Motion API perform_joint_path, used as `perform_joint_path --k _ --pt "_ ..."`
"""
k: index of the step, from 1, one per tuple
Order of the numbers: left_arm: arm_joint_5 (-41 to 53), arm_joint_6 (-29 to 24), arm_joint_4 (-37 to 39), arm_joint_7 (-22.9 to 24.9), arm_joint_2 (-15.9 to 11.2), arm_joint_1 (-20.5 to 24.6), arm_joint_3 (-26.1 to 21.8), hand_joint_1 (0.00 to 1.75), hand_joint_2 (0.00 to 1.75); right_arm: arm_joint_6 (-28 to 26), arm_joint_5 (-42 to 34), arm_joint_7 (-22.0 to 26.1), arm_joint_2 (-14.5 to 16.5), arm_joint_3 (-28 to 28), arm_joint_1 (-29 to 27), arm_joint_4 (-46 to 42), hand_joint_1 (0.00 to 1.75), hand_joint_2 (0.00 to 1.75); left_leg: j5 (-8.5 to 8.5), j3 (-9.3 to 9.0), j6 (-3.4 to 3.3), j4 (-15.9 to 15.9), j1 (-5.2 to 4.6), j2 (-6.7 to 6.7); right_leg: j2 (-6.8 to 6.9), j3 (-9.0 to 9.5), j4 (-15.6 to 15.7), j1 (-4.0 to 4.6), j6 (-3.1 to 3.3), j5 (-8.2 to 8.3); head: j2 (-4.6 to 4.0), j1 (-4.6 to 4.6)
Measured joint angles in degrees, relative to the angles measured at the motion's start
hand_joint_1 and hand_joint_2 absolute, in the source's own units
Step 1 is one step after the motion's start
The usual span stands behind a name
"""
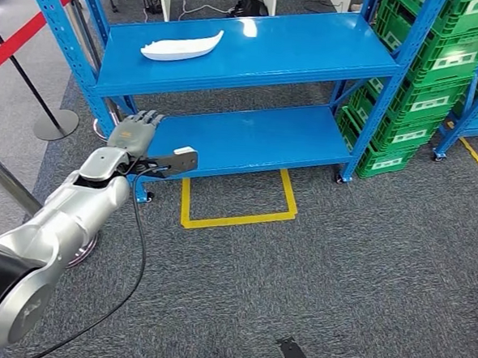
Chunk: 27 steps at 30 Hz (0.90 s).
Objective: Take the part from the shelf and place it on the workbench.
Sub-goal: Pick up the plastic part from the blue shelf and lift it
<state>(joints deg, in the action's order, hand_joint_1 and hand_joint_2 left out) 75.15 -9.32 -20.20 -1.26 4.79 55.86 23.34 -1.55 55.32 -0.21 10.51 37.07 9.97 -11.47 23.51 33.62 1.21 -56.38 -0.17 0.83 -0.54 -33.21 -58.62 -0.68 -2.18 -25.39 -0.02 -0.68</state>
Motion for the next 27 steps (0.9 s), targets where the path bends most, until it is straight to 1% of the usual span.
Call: perform_joint_path --k 7,16,21,27 --pt "-4.28 0.6 0.14 -5.31 0.75 -0.01 -0.19 0.0 1.75 0.01 0.15 0.28 0.0 0.03 -0.06 0.0 0.0 1.75 0.0 0.03 0.0 0.0 0.0 0.0 0.0 -0.01 0.0 -0.01 0.0 0.0 0.0 0.0" --pt "-4.75 1.14 0.24 -6.03 1.07 -0.14 -0.92 0.0 1.75 0.0 0.22 0.38 0.0 0.06 -0.07 0.0 0.0 1.75 0.0 0.03 0.0 0.0 0.0 0.0 0.0 -0.02 0.0 0.0 0.0 0.0 0.0 0.0" --pt "-4.14 1.85 0.48 -4.52 1.05 -0.14 -0.91 0.0 1.75 0.02 0.33 0.37 0.0 0.09 -0.1 0.0 0.0 1.75 0.0 0.04 0.0 0.0 0.0 0.0 0.0 -0.03 0.0 0.0 0.0 0.0 0.0 0.0" --pt "-2.06 2.08 0.8 0.1 0.99 -0.14 -0.81 0.0 1.75 0.01 0.37 0.27 0.0 0.11 -0.15 0.0 0.0 1.75 0.0 0.05 0.0 0.0 0.0 0.0 0.0 -0.03 0.0 -0.01 0.0 0.0 0.0 0.0"
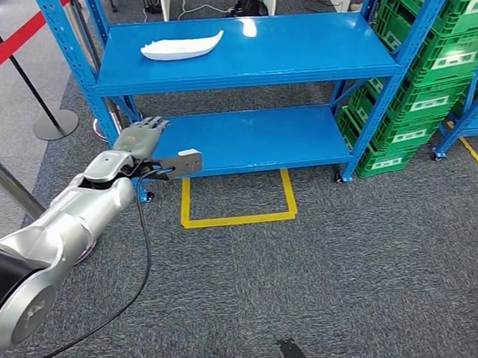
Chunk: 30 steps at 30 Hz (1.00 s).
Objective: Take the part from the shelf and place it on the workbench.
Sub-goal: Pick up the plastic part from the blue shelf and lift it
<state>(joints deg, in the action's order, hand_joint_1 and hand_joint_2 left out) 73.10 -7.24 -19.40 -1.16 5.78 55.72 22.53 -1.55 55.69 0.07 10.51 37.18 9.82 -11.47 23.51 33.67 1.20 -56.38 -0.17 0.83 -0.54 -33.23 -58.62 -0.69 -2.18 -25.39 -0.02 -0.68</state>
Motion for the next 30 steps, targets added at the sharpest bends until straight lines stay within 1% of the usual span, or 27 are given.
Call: perform_joint_path --k 7,16,21,26,30 --pt "0.89 -0.87 0.19 2.17 -0.38 0.0 0.04 0.0 1.75 -0.13 0.02 -0.08 0.0 0.13 -0.07 0.0 0.0 1.75 0.0 0.0 0.0 0.0 0.0 0.0 0.0 0.0 0.0 0.0 0.0 0.0 0.0 0.0" --pt "2.21 -3.0 0.19 5.22 -2.49 0.03 0.05 0.0 1.75 -0.31 0.35 -0.32 0.0 0.21 -0.2 0.0 0.0 1.75 0.0 0.01 0.0 0.0 0.0 0.0 0.03 0.0 0.0 0.01 0.0 0.0 0.0 0.01" --pt "3.1 -3.21 0.19 6.89 -2.7 0.03 0.24 0.0 1.75 -0.33 0.35 -0.31 0.0 0.22 -0.14 0.0 0.0 1.75 0.0 0.02 0.0 0.0 0.0 0.0 0.02 0.0 0.0 0.0 0.0 0.0 0.0 0.0" --pt "3.22 -3.23 0.2 7.31 -2.7 0.03 0.29 0.0 1.75 -0.39 0.35 -0.31 0.0 0.28 -0.14 0.0 0.0 1.75 0.0 0.02 0.0 0.0 0.0 0.0 0.02 0.0 0.0 -0.01 0.0 0.0 0.0 0.0" --pt "2.83 -3.5 0.21 7.33 -2.7 0.03 0.32 0.0 0.0 -0.43 0.35 -0.34 0.0 0.36 -0.16 0.0 0.0 1.75 0.0 0.02 0.0 0.0 0.0 0.0 0.02 0.0 0.0 0.0 0.0 0.0 0.0 0.0"
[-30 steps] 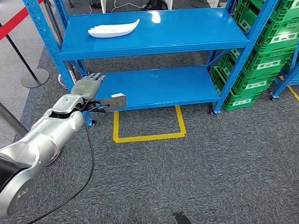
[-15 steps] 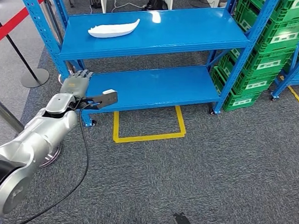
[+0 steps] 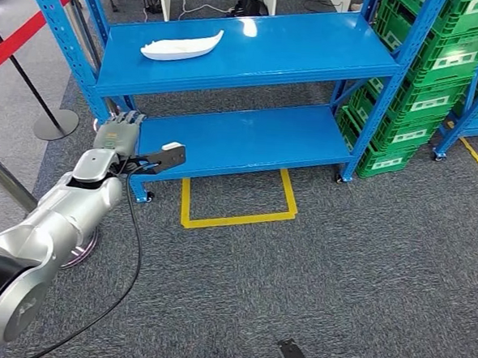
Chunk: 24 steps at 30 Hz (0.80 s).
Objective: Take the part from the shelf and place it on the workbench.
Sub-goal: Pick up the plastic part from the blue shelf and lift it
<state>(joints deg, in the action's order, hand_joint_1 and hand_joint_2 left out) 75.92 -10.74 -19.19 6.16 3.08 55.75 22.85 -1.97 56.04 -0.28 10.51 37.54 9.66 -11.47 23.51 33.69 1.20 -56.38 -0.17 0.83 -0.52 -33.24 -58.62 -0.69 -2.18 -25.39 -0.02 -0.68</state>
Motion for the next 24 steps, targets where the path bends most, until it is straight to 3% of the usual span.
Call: perform_joint_path --k 24 --pt "-0.65 1.23 0.16 1.16 0.0 0.01 -0.69 0.0 0.0 -0.32 -0.14 -0.07 0.0 0.84 -0.42 0.0 0.0 1.75 0.0 0.0 0.0 0.0 0.0 0.0 0.0 -0.01 0.0 0.0 0.0 0.0 0.0 0.0"
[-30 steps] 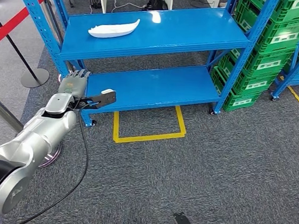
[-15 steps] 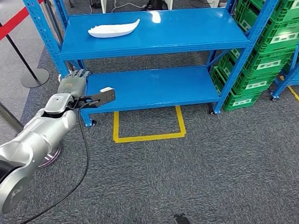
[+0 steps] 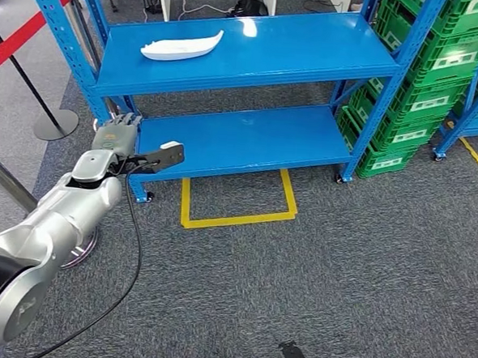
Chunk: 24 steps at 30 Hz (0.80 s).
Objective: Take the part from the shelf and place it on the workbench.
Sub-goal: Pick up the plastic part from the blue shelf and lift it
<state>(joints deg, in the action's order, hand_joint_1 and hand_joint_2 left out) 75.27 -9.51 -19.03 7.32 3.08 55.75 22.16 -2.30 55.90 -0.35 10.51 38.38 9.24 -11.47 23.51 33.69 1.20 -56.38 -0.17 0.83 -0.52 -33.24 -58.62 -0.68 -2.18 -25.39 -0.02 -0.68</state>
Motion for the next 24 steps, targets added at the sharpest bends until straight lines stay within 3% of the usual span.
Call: perform_joint_path --k 24 --pt "0.72 0.23 0.02 0.37 -0.02 0.0 0.0 0.0 0.0 0.0 0.12 0.02 0.0 0.02 0.01 0.0 0.0 1.75 0.0 0.0 0.0 0.0 0.0 0.0 0.0 0.0 0.0 0.0 0.0 0.0 0.0 0.0"
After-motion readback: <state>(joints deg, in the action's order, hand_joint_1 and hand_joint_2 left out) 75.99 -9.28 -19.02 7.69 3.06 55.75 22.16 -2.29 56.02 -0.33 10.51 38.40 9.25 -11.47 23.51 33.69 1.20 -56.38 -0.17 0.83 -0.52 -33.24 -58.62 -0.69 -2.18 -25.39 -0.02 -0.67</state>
